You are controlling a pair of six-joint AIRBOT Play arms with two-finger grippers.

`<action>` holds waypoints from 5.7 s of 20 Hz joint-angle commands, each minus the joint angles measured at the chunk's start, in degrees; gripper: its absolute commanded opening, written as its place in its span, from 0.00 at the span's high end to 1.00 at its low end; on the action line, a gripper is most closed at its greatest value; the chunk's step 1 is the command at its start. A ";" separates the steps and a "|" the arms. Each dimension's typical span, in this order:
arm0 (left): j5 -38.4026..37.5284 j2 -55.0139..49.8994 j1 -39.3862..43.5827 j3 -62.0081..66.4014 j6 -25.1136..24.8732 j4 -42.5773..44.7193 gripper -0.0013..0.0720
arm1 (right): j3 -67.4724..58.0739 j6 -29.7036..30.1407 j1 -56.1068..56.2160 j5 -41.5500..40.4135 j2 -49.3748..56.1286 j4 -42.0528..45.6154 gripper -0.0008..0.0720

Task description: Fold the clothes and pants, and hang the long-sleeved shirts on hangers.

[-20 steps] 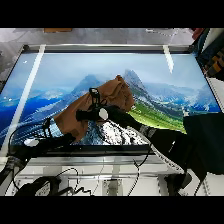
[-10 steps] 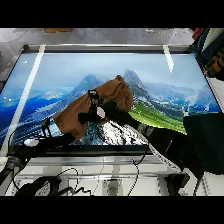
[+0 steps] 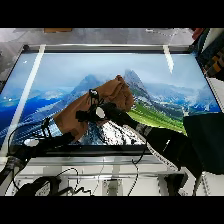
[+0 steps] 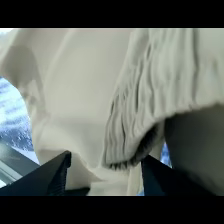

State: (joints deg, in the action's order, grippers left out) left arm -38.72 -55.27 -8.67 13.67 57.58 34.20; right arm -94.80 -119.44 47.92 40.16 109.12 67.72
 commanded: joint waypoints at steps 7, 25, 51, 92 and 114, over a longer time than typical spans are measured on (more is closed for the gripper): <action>0.37 -0.04 -0.02 0.02 0.00 0.02 0.96 | -0.07 0.57 0.04 -3.32 1.14 0.90 0.46; 17.33 -0.24 -8.00 27.04 4.61 -1.25 0.97 | -23.34 23.34 -36.24 23.98 -10.25 15.28 0.95; -17.73 0.35 -38.56 40.54 6.14 26.49 0.97 | -18.64 38.60 -71.49 51.76 -37.81 8.94 0.95; -1.38 -18.97 -27.28 58.88 22.88 35.08 0.97 | -12.17 35.45 -50.21 20.02 -10.82 15.15 0.95; -36.09 -21.59 -44.17 51.98 -14.99 42.14 0.97 | 36.54 58.42 -65.61 61.72 -42.86 12.96 0.95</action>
State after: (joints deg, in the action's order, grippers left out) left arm -76.01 -75.29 -52.38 66.15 43.31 75.42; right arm -61.95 -61.01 -17.12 98.45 66.59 77.32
